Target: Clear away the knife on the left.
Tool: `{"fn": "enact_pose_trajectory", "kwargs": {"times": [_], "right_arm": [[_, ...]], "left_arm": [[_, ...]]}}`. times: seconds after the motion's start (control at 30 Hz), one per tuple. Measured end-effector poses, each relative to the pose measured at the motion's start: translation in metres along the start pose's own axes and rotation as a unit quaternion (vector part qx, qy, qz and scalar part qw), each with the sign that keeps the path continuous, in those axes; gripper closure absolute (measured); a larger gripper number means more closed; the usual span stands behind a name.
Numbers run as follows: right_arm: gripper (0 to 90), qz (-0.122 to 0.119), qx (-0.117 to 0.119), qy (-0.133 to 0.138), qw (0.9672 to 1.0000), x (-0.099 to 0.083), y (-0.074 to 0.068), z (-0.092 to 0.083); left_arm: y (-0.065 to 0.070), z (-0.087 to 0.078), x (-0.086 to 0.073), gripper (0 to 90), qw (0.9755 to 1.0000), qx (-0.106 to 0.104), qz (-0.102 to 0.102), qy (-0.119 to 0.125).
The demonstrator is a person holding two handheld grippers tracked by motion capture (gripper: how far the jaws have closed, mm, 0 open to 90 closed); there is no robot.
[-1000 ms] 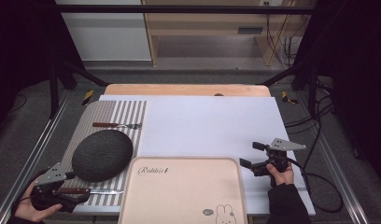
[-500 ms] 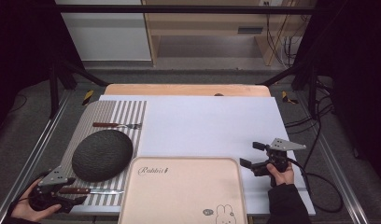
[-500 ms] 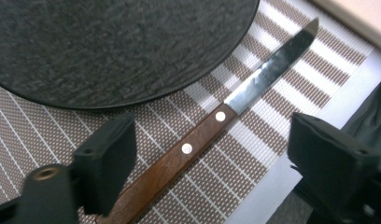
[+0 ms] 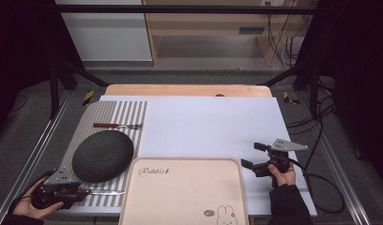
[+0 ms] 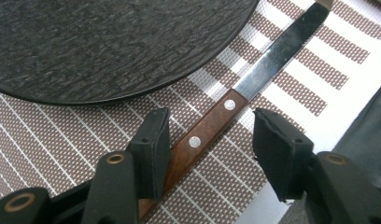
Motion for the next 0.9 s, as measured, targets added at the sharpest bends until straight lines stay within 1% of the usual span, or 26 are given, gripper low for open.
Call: {"fn": "enact_pose_trajectory", "kwargs": {"times": [0.1, 0.23, 0.37, 0.63, 0.83, 0.9], "right_arm": [[0.4, 0.001, 0.000, 0.000, 1.0000, 0.000, 0.000, 0.000], [0.4, 0.001, 0.001, -0.001, 1.0000, 0.000, 0.000, 0.000], [0.4, 0.000, 0.001, -0.001, 1.0000, 0.000, 0.000, 0.000], [0.4, 0.000, 0.001, -0.001, 1.0000, 0.000, 0.000, 0.000], [0.4, 0.001, 0.001, -0.001, 1.0000, 0.000, 0.000, 0.000], [0.4, 0.001, 0.001, -0.001, 1.0000, 0.000, 0.000, 0.000]], "left_arm": [[0.000, 0.000, 0.001, 51.8, 1.0000, -0.001, 0.007, -0.005], [0.002, 0.003, 0.003, 55.6, 0.9995, -0.003, 0.021, -0.022], [0.004, 0.004, 0.005, 56.2, 0.9989, -0.006, 0.032, -0.033], [0.009, 0.002, 0.009, 61.7, 0.9960, -0.012, 0.058, -0.068], [0.013, 0.001, 0.011, 69.4, 0.9936, -0.013, 0.079, -0.079], [0.015, 0.002, 0.012, 70.6, 0.9933, -0.012, 0.083, -0.080]]}}
Point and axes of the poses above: each handheld gripper's, and its own axes: z roughly forward along the jaws, x roughly out of its top, y roughly to its right, the point moved 1 cm from there along z, roughly forward along the jaws, and after that the axes turned 2 degrees about -z, right-handed, at the moved point
